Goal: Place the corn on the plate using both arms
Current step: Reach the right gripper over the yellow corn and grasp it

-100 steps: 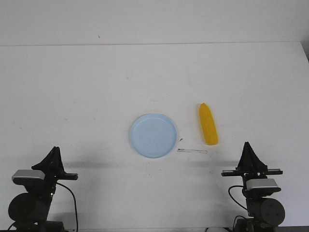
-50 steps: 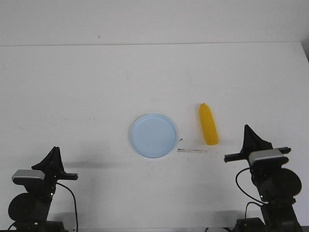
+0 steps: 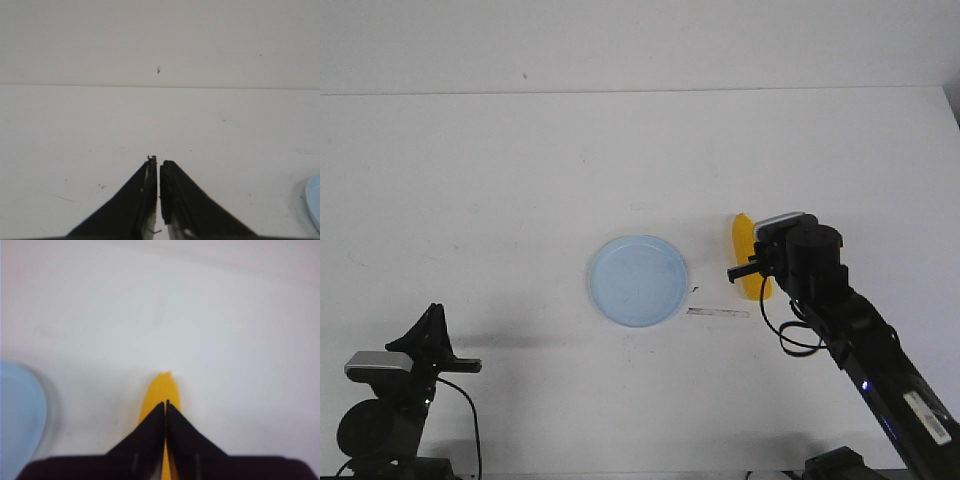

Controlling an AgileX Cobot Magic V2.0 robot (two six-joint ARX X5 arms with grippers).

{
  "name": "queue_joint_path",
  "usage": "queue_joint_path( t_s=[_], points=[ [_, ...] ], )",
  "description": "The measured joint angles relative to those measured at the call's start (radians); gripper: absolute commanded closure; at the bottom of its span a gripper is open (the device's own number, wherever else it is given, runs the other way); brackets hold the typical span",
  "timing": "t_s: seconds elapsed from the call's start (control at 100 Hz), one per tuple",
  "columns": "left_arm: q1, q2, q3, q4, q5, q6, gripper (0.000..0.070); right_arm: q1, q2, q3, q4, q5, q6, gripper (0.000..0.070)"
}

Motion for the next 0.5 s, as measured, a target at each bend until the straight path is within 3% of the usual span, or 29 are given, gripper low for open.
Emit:
queue_joint_path(
  t_s=[0.2,0.35,0.42,0.5],
  points=[
    [0.000,0.000,0.000,0.000,0.000,0.000,0.0698,-0.002,0.234,0.219,-0.271,0.002,0.016,0.0692],
    [0.000,0.000,0.000,0.000,0.000,0.000,0.0698,-0.002,0.392,0.370,-0.438,0.000,0.158,0.0672],
    [0.000,0.000,0.000,-0.001,0.000,0.000,0.0698,-0.002,0.435,0.404,-0.459,-0.002,0.213,0.0566],
    [0.000,0.000,0.000,0.000,0.000,0.000,0.0698,-0.004,0.460,0.415,-0.459,-0.002,0.241,0.0360]
  ],
)
